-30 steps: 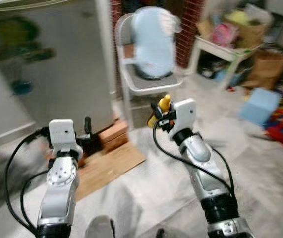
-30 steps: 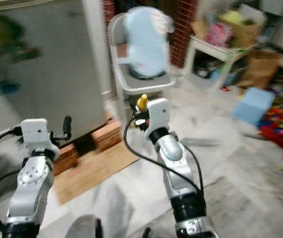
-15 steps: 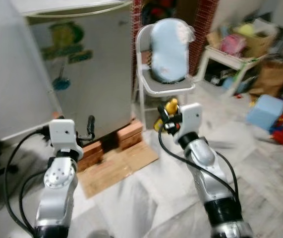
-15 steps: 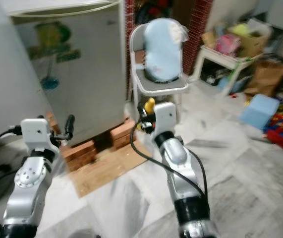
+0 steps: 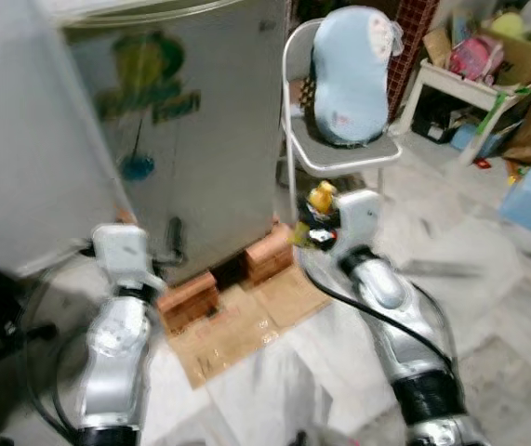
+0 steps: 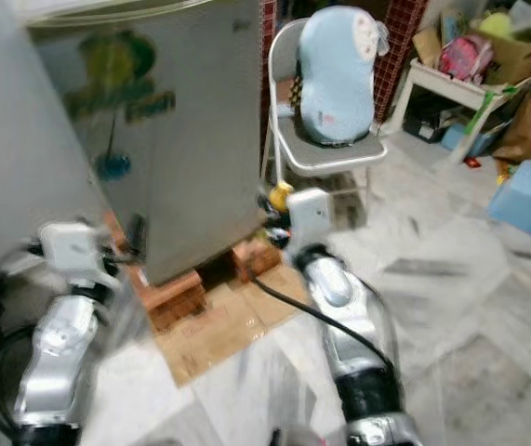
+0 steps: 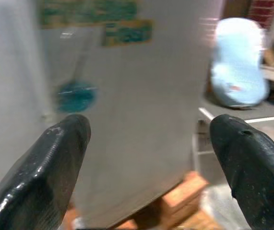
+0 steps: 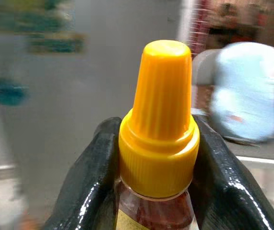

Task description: Restocking fridge

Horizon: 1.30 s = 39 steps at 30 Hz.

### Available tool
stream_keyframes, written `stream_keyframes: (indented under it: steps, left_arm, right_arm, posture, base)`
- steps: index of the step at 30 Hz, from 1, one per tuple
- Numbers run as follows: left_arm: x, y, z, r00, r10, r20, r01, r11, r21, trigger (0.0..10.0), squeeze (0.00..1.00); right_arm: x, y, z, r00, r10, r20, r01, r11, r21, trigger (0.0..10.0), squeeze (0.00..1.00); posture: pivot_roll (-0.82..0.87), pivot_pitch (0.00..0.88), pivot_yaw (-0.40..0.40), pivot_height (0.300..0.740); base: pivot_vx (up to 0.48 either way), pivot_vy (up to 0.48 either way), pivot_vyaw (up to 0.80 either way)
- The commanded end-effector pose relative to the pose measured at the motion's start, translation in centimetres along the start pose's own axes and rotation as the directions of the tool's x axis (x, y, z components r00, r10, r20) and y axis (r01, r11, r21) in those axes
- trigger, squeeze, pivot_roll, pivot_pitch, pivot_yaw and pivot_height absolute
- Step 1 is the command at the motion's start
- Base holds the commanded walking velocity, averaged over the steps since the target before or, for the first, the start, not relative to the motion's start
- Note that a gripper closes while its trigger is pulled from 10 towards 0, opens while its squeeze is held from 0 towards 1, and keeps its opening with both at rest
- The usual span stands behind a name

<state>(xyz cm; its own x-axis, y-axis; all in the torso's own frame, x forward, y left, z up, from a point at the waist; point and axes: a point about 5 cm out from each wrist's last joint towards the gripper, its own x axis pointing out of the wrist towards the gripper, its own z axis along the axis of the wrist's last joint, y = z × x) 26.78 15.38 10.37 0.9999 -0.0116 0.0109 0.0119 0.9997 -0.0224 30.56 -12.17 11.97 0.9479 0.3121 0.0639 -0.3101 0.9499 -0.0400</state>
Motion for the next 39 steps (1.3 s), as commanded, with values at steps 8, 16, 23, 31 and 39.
stream_keyframes:
  steps: [8,16,23,31,39]
  left_arm:
    - [0.2,1.0,0.0,0.998,0.061,-0.026,-0.061,0.998,-0.010,10.0,0.00]
    - [0.1,0.7,0.0,0.997,0.069,-0.029,-0.069,0.998,0.002,10.0,0.00]
    - [-1.1,2.6,-0.5,0.994,0.106,-0.039,-0.103,0.993,0.060,10.0,0.00]
    - [-0.9,2.9,-0.3,0.995,0.094,-0.032,-0.093,0.995,0.037,10.0,0.00]
    - [-0.8,2.9,-0.1,0.995,0.100,-0.023,-0.099,0.994,0.044,10.0,0.00]
  right_arm:
    - [0.7,0.8,1.6,0.997,0.027,0.070,-0.026,1.000,-0.011,10.0,0.00]
    - [0.7,0.6,1.6,0.997,0.028,0.069,-0.027,0.999,-0.020,10.0,0.00]
    - [-0.1,0.0,1.1,0.999,-0.021,0.040,0.021,1.000,0.008,10.0,0.00]
    - [-0.5,0.1,0.8,0.999,-0.022,0.027,0.021,1.000,0.019,10.0,0.00]
    - [-0.9,-0.4,0.7,0.998,-0.052,0.018,0.052,0.999,0.014,10.0,0.00]
  posture:
    - [0.04,0.019,-0.038,0.740]
    - [0.04,0.016,-0.040,0.740]
    - [0.03,0.010,-0.035,0.740]
    - [0.03,0.024,-0.038,0.740]
    - [0.03,0.017,-0.038,0.740]
  base:
    - [0.114,0.429,0.00]
    - [0.000,0.480,0.00]
    - [0.000,0.069,0.00]
    - [0.064,0.000,0.00]
    - [0.416,0.000,0.00]
